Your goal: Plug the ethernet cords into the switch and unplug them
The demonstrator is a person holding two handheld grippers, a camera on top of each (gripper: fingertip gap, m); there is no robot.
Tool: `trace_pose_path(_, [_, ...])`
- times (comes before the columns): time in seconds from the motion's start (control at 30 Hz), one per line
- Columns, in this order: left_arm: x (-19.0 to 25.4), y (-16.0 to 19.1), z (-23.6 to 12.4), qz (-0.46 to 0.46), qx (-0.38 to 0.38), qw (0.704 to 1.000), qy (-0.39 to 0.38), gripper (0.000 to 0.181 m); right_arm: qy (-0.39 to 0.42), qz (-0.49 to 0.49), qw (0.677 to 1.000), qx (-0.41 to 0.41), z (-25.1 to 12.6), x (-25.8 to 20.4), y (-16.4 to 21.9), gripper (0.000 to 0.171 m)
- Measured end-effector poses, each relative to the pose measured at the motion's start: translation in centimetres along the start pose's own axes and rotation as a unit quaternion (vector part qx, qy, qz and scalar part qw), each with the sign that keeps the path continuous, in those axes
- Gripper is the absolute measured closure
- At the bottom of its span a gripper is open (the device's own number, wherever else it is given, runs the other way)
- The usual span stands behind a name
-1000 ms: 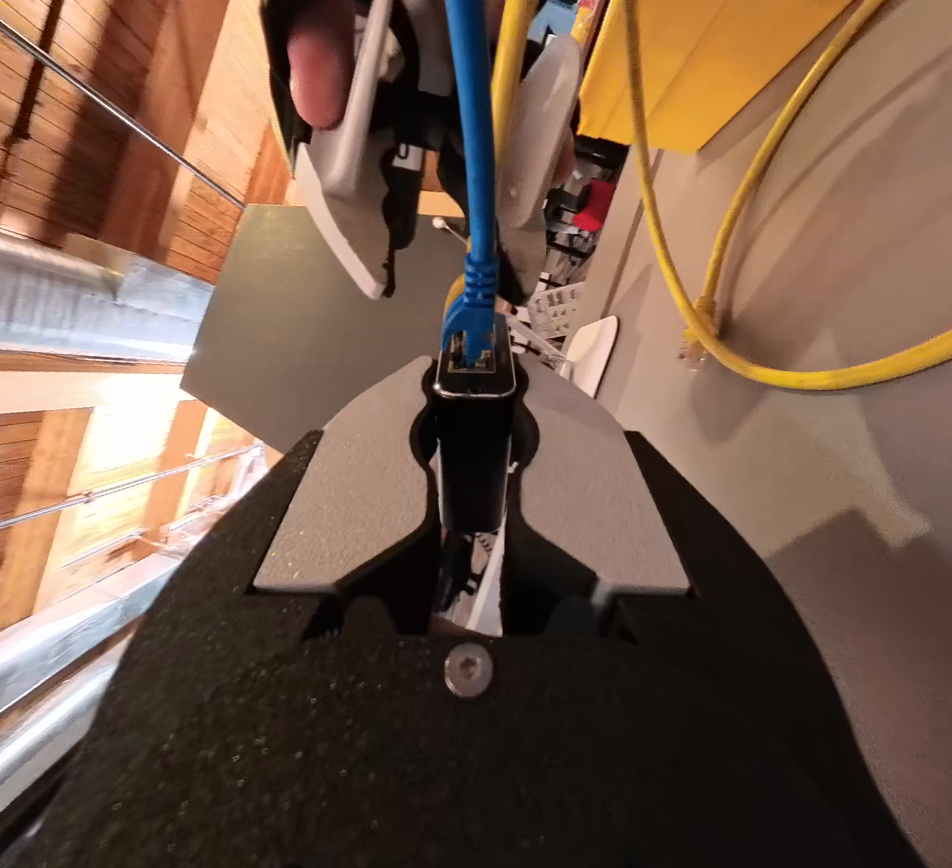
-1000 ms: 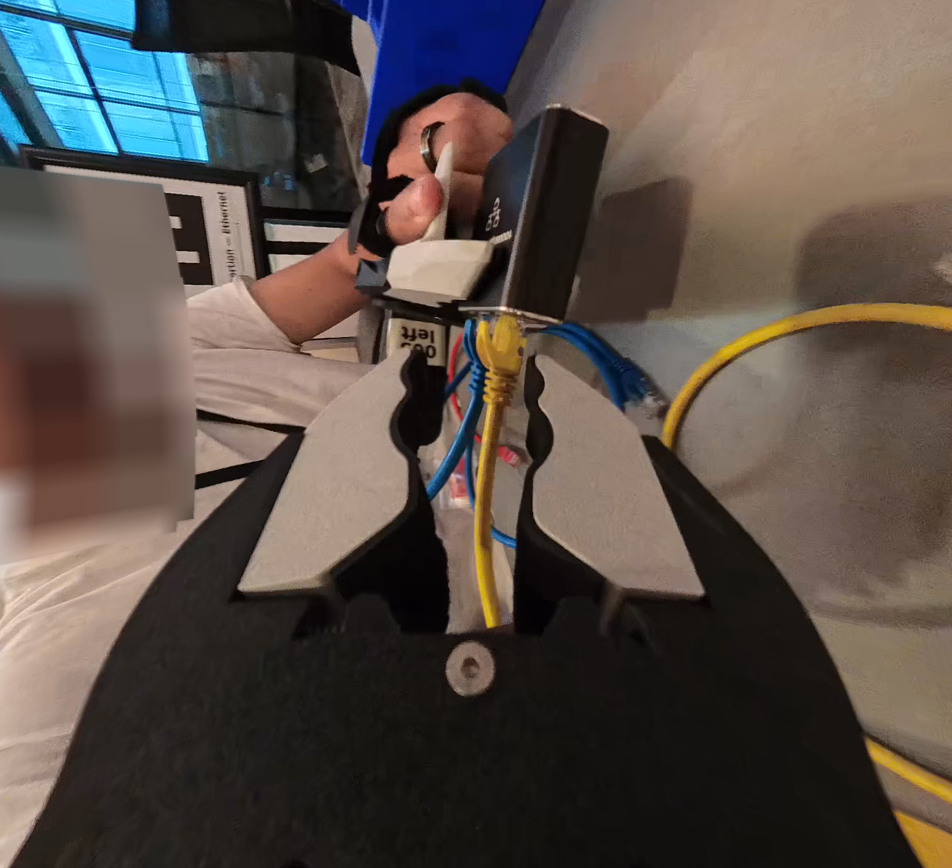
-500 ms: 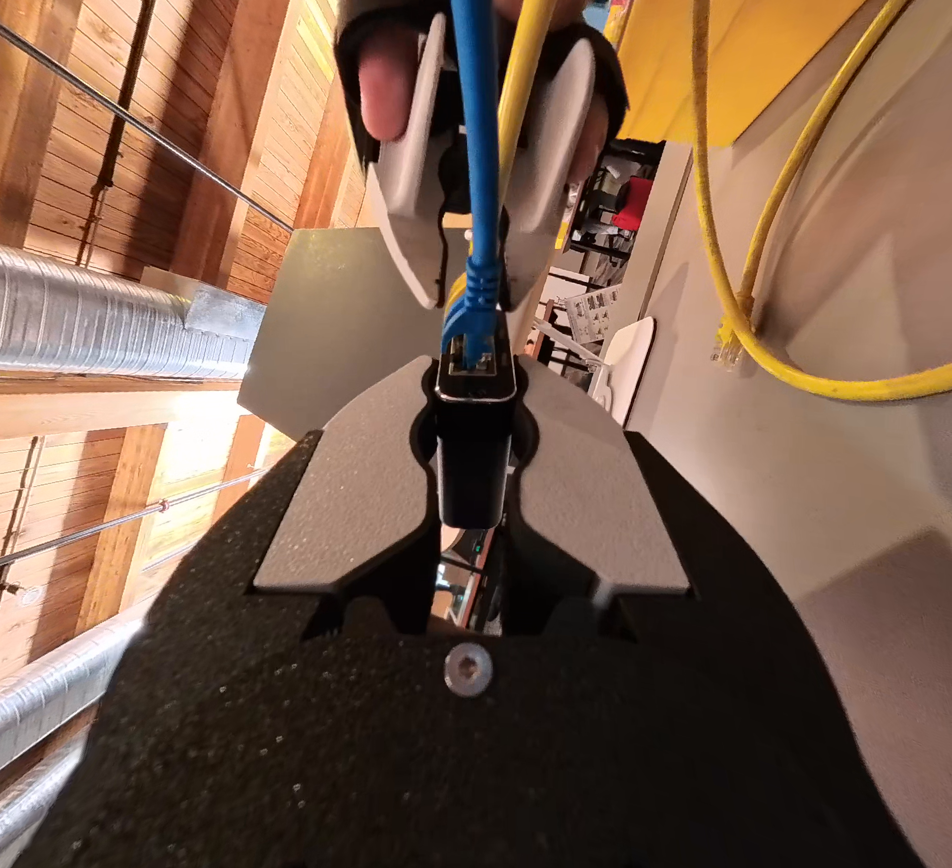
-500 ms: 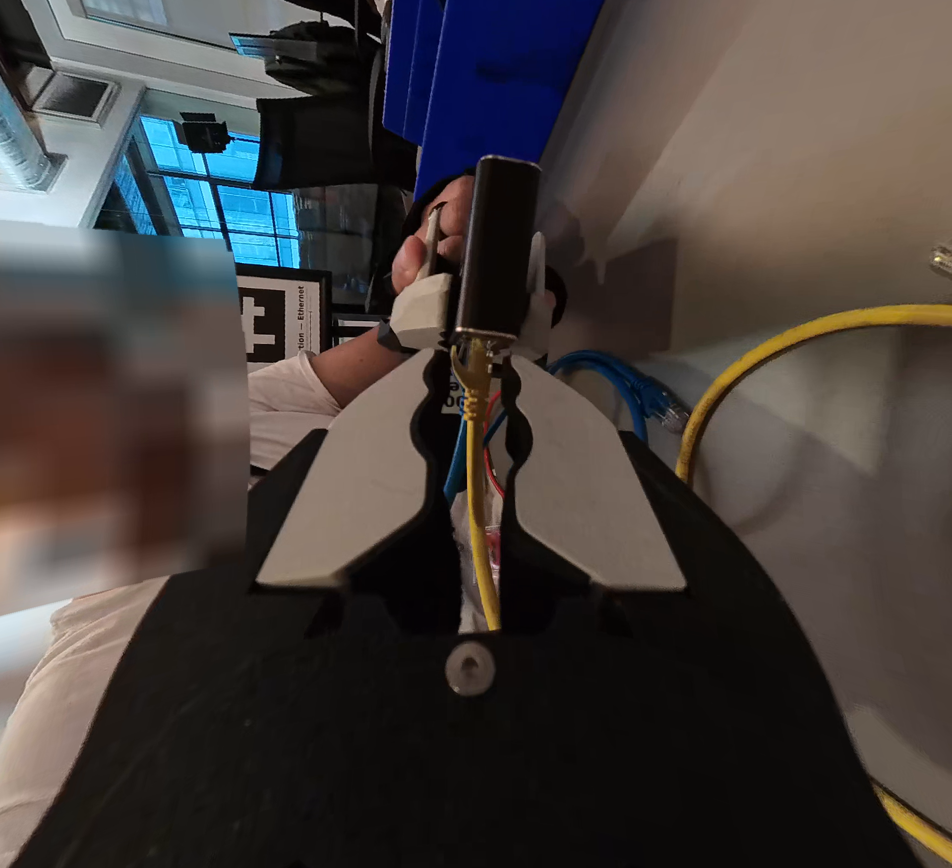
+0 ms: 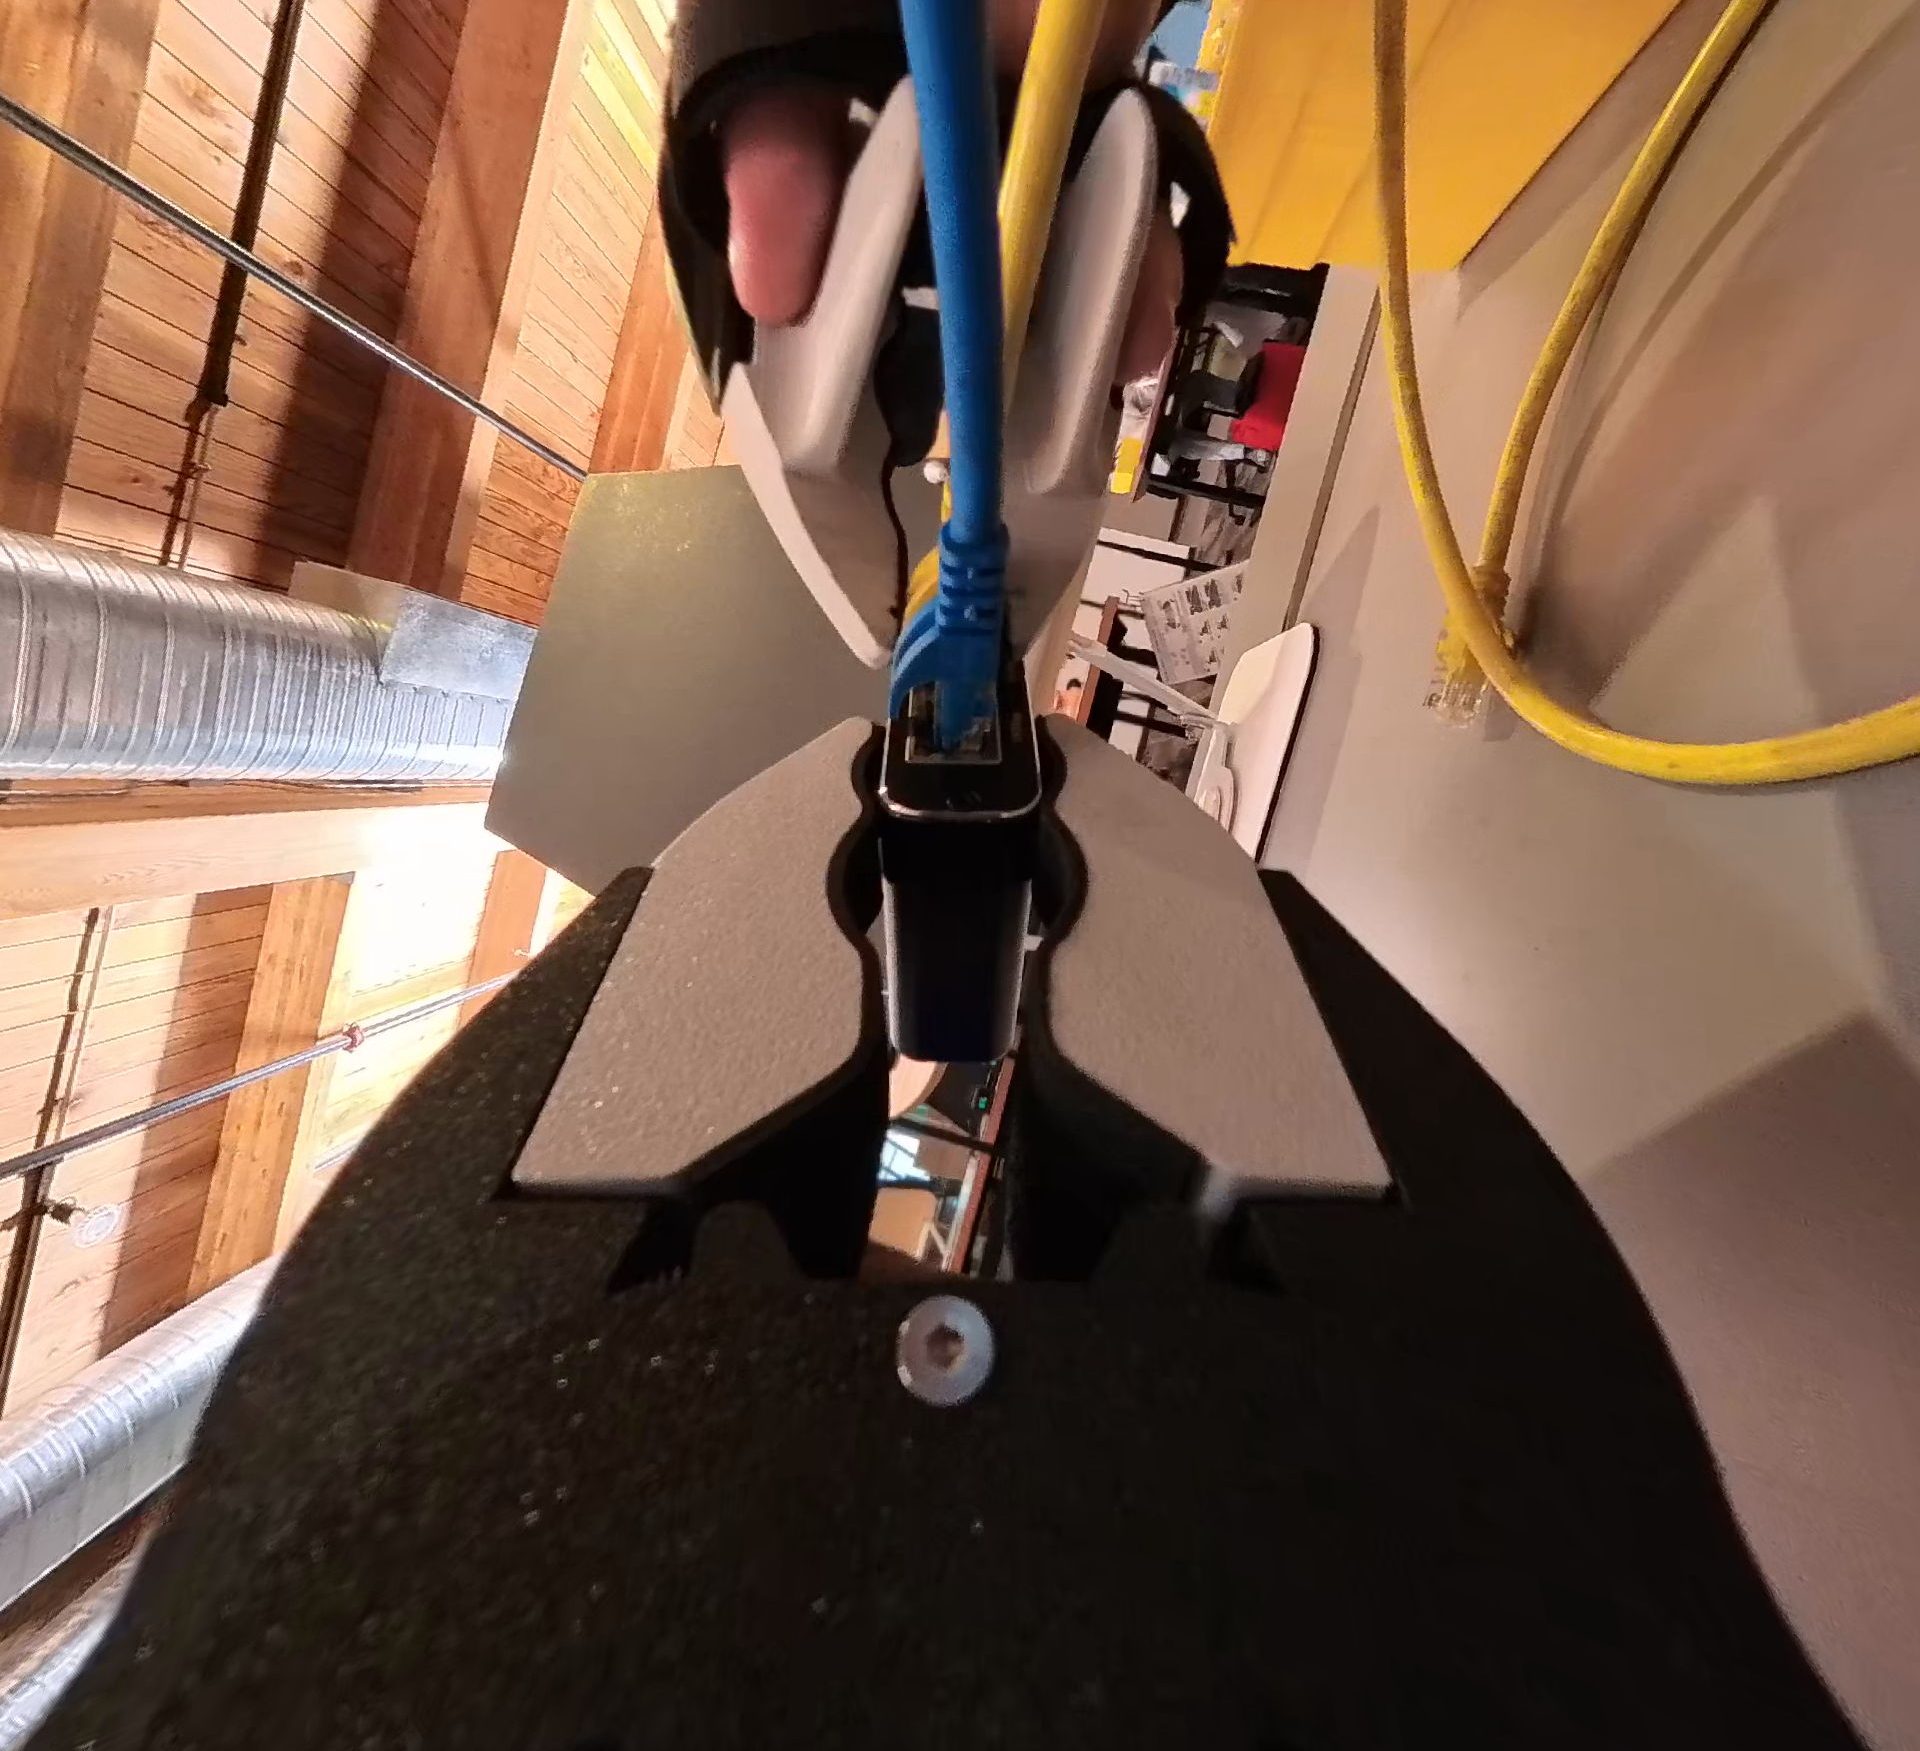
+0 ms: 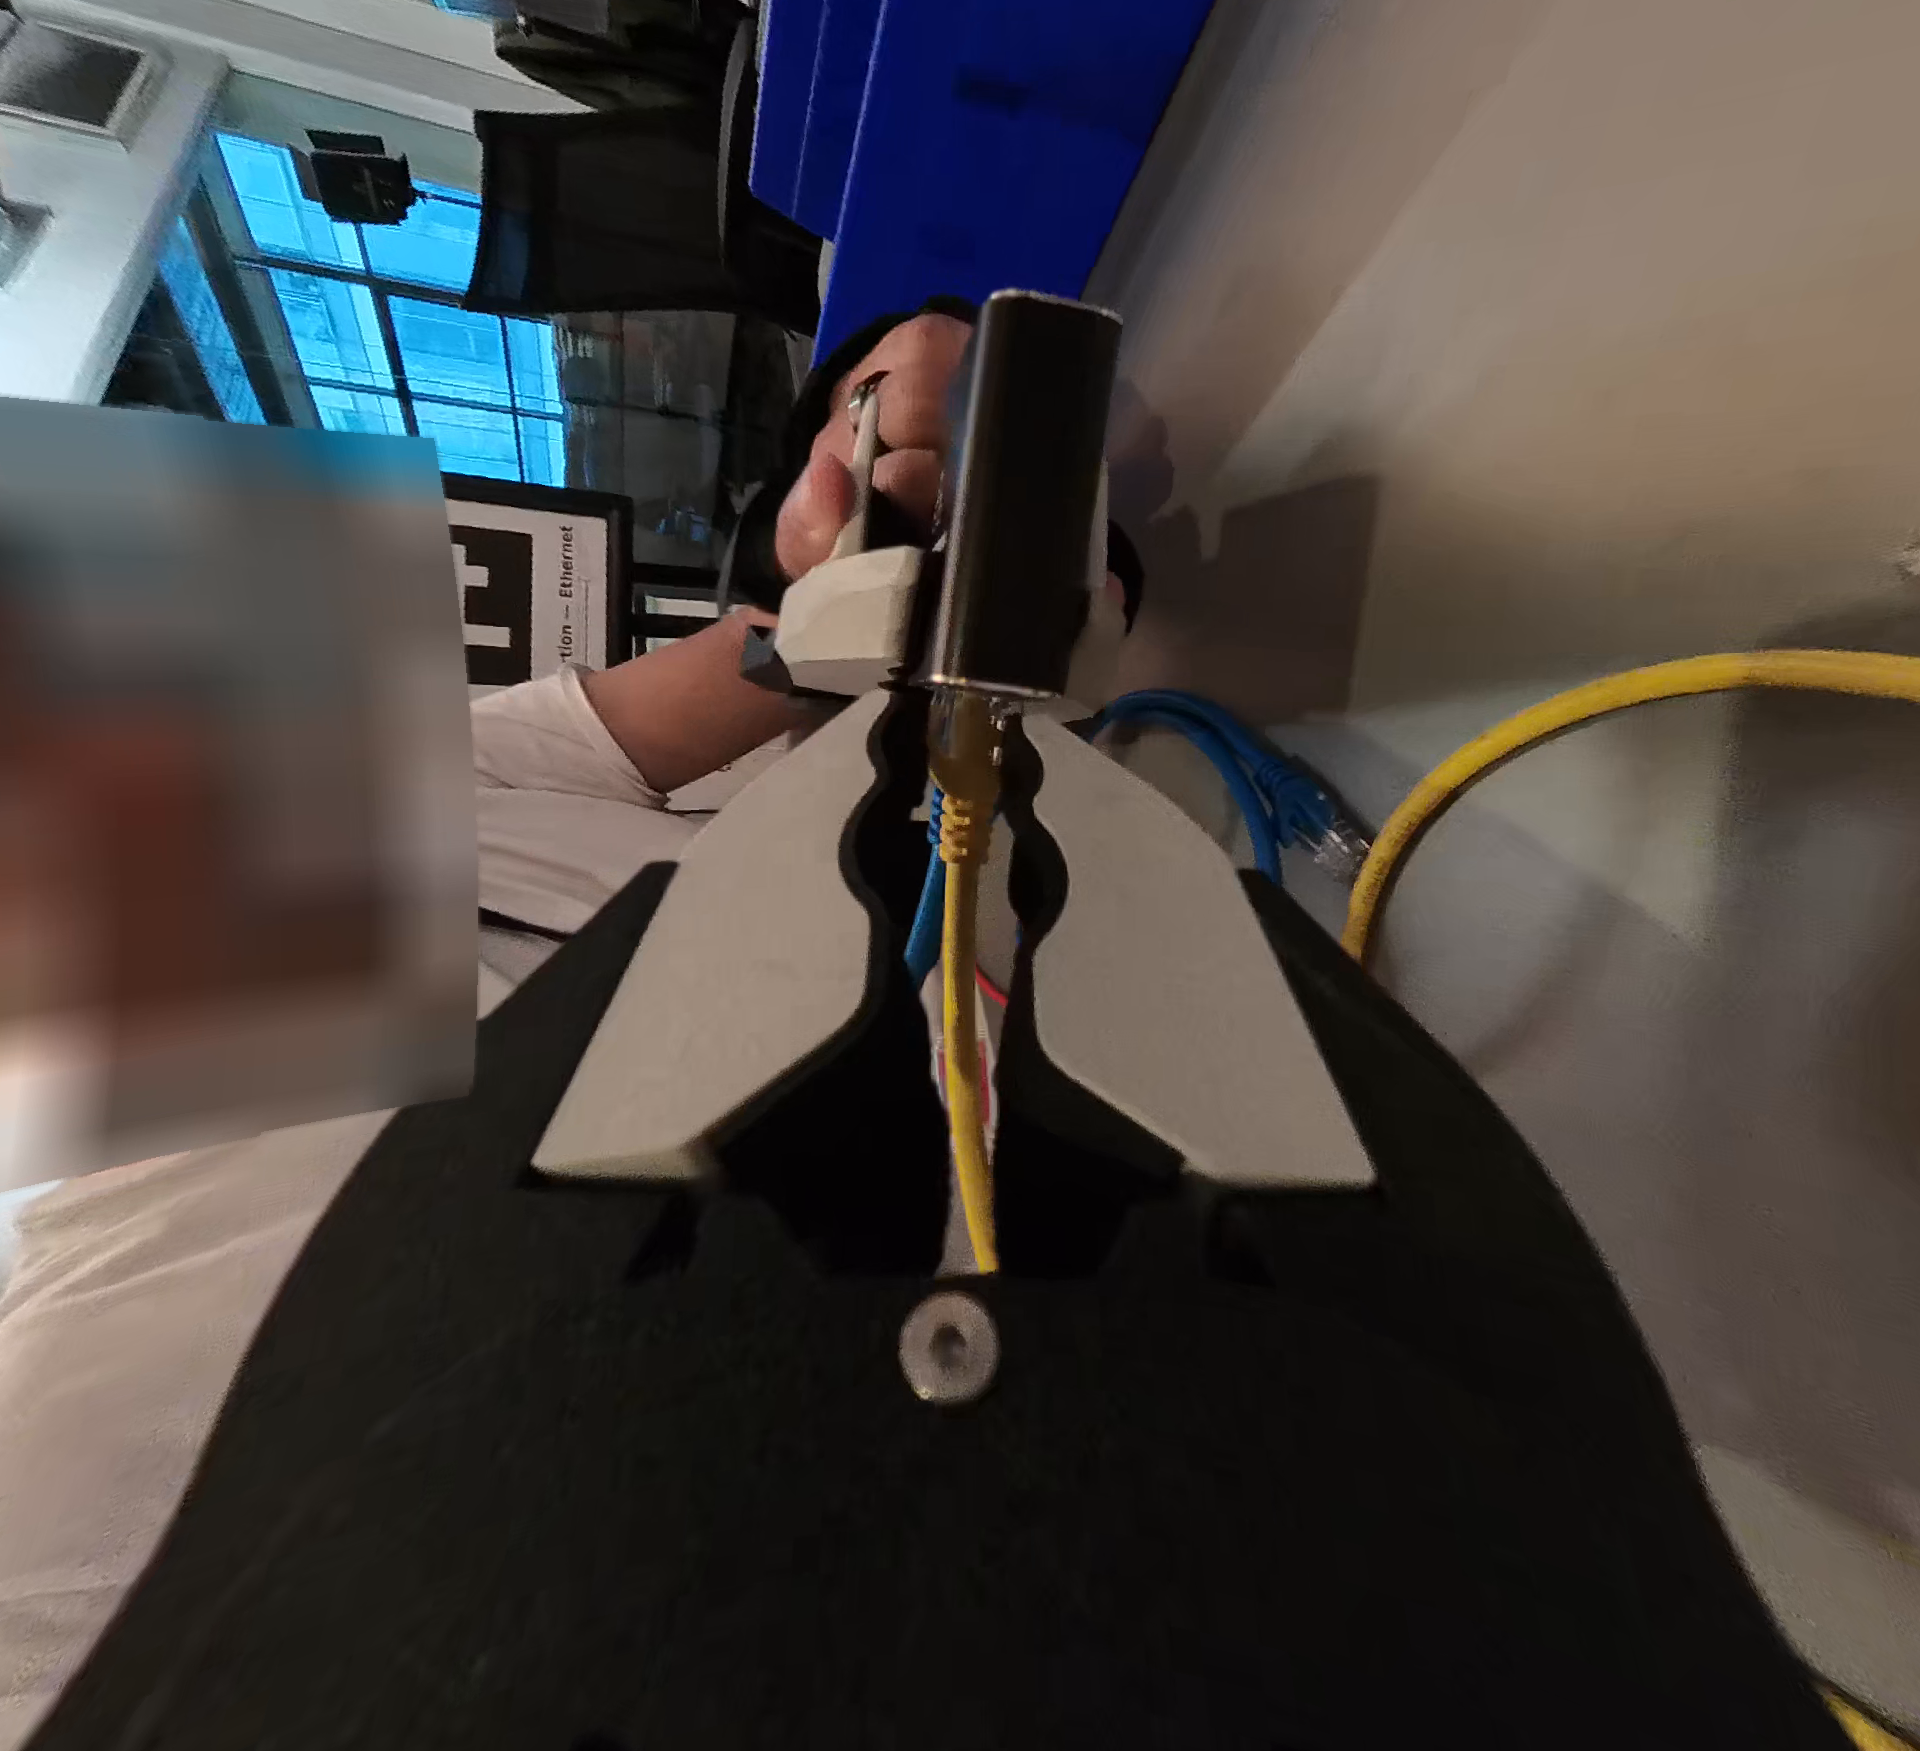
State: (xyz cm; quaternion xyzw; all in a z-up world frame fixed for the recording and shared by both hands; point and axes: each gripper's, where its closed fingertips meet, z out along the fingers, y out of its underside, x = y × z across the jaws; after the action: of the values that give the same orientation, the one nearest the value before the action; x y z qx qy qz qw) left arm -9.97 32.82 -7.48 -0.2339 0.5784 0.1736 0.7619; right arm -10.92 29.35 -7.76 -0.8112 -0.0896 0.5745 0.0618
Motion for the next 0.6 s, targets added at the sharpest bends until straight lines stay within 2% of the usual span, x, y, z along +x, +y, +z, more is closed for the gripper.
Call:
trace_pose_path(0.5, [-0.2,-0.4,0.2,0.008,0.005,1.0,-0.012,0.156,-0.009,0.013,1.0,0.006,-0.4,-0.2,0.6,0.158])
trace_pose_path(0.6, [0.3,0.6,0.6,-0.001,-0.044,0.999,0.001,0.157,-0.013,0.033,0.999,0.037,-0.2,0.3,-0.1,0.158])
